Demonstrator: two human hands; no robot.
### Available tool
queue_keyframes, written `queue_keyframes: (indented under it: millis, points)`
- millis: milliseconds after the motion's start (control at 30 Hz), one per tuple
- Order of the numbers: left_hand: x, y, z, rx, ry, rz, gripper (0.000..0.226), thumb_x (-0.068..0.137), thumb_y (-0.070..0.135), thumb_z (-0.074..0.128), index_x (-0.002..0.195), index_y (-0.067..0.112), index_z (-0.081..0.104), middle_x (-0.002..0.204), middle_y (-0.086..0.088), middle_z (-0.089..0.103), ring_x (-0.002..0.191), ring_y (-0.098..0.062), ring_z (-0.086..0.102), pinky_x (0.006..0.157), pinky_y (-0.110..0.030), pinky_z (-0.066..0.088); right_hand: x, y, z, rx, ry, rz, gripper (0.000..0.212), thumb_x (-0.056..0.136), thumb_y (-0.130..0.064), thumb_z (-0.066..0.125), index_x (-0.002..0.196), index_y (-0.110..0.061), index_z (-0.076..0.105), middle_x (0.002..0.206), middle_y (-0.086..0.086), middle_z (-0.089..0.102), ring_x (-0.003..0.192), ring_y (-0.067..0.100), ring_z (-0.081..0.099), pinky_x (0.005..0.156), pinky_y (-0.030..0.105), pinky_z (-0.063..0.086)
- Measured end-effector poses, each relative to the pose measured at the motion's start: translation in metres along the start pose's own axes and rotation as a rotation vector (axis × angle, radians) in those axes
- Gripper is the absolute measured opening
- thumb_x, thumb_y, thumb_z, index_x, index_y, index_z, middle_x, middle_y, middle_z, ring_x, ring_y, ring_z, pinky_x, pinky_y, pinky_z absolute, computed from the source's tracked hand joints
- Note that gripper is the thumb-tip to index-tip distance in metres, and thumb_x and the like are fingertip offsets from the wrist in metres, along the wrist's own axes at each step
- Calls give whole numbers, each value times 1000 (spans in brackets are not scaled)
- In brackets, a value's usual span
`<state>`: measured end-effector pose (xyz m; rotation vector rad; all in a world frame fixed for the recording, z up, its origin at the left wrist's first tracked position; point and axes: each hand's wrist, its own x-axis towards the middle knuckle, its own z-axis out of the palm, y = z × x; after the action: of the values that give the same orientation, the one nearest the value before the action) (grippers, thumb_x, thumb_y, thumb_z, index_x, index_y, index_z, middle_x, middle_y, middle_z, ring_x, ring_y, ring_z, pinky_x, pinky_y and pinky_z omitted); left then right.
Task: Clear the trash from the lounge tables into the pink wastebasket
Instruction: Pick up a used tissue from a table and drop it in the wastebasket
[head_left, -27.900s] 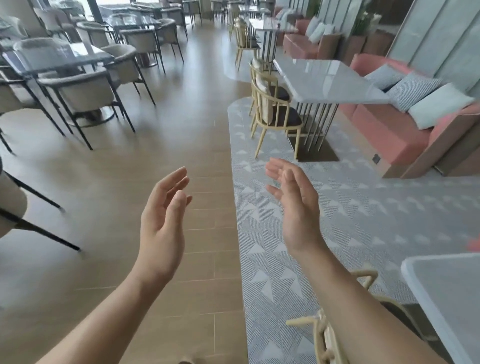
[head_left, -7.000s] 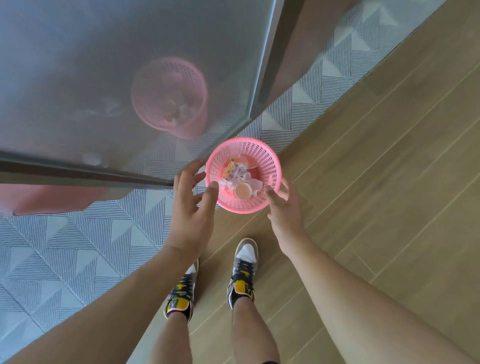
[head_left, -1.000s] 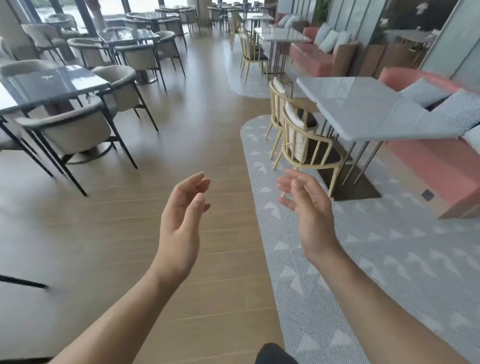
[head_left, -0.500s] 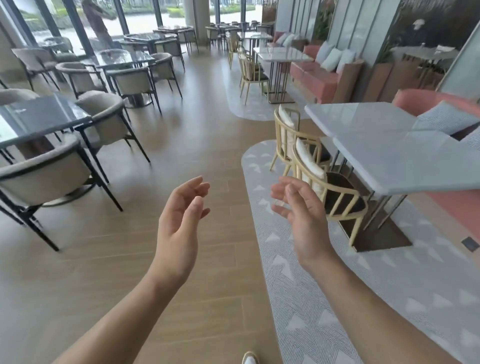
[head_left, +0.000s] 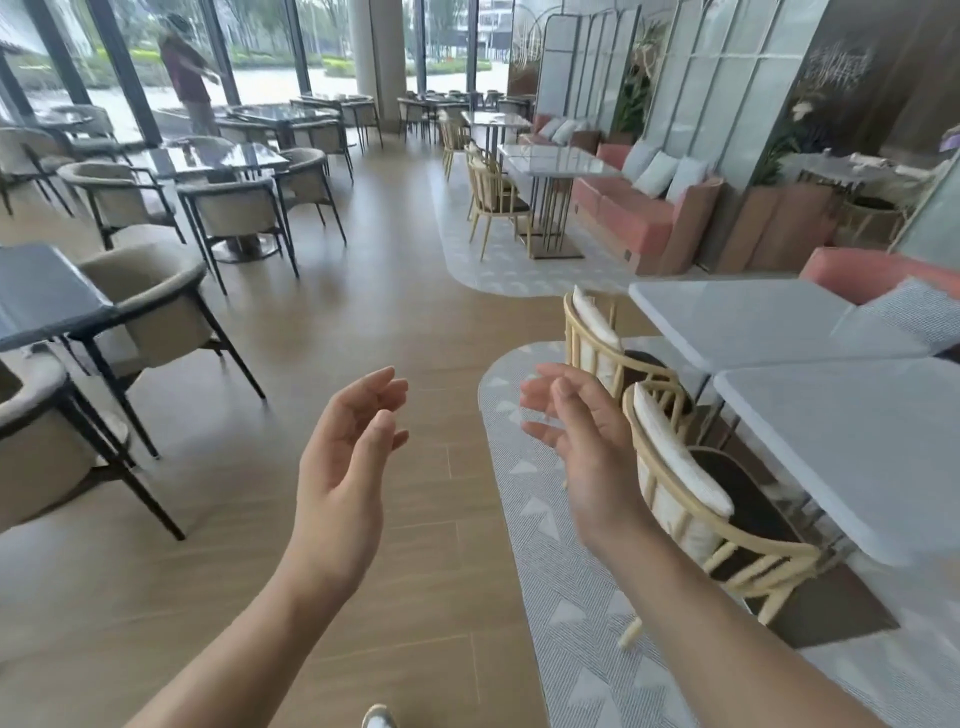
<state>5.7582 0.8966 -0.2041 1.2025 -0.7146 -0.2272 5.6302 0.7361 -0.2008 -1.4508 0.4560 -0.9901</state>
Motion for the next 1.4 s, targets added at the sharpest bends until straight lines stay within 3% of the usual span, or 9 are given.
queue_keyframes:
  millis: [100, 267, 400, 700, 900, 1267, 1400]
  points:
    - [87, -31, -17, 1, -38, -10, 43, 90, 47, 57, 129, 31, 66, 129, 2, 72, 130, -19, 63, 101, -43, 55, 76, 27, 39, -2, 21, 2, 31, 90, -59, 60, 110, -40, 75, 109, -3, 76, 111, 16, 72, 93, 37, 57]
    - [234, -71, -41, 16, -77, -8, 43, 91, 47, 56, 130, 32, 66, 129, 2, 72, 130, -18, 63, 102, -44, 54, 198, 62, 96, -13, 75, -2, 43, 90, -60, 60, 118, -29, 73, 109, -5, 77, 113, 14, 72, 93, 35, 57]
    - [328, -105, -41, -4, -116, -15, 43, 91, 47, 57, 130, 33, 66, 131, -1, 72, 132, -19, 63, 102, -45, 54, 280, 91, 119, -40, 95, -6, 38, 91, -61, 59, 115, -36, 74, 112, -6, 77, 115, 13, 71, 95, 35, 57]
    - [545, -230, 8, -29, -154, -36, 37, 91, 45, 57, 126, 38, 69, 129, 0, 73, 129, -18, 64, 102, -45, 54, 505, 190, 128, -35, 160, 2, 35, 91, -61, 59, 113, -39, 74, 114, -6, 77, 116, 12, 71, 94, 34, 57]
    - [715, -297, 57, -26, -145, -15, 35, 91, 45, 57, 124, 41, 70, 129, -1, 72, 129, -19, 64, 102, -44, 55, 694, 235, 124, -31, 157, -7, 44, 89, -59, 60, 118, -29, 73, 111, -5, 77, 113, 12, 71, 97, 38, 58]
    - [980, -420, 105, -64, -145, -28, 35, 92, 45, 57, 123, 40, 70, 126, -1, 74, 128, -19, 66, 100, -44, 55, 978, 319, 149, -54, 159, -18, 33, 89, -58, 60, 109, -37, 76, 110, -4, 77, 113, 15, 71, 99, 39, 55]
    - [1089, -479, 104, -77, -143, -13, 35, 92, 45, 56, 123, 38, 71, 122, -1, 75, 126, -19, 67, 99, -43, 55, 1089, 372, 176, -58, 176, -26, 42, 88, -59, 61, 114, -29, 73, 107, -6, 77, 110, 14, 71, 100, 42, 56]
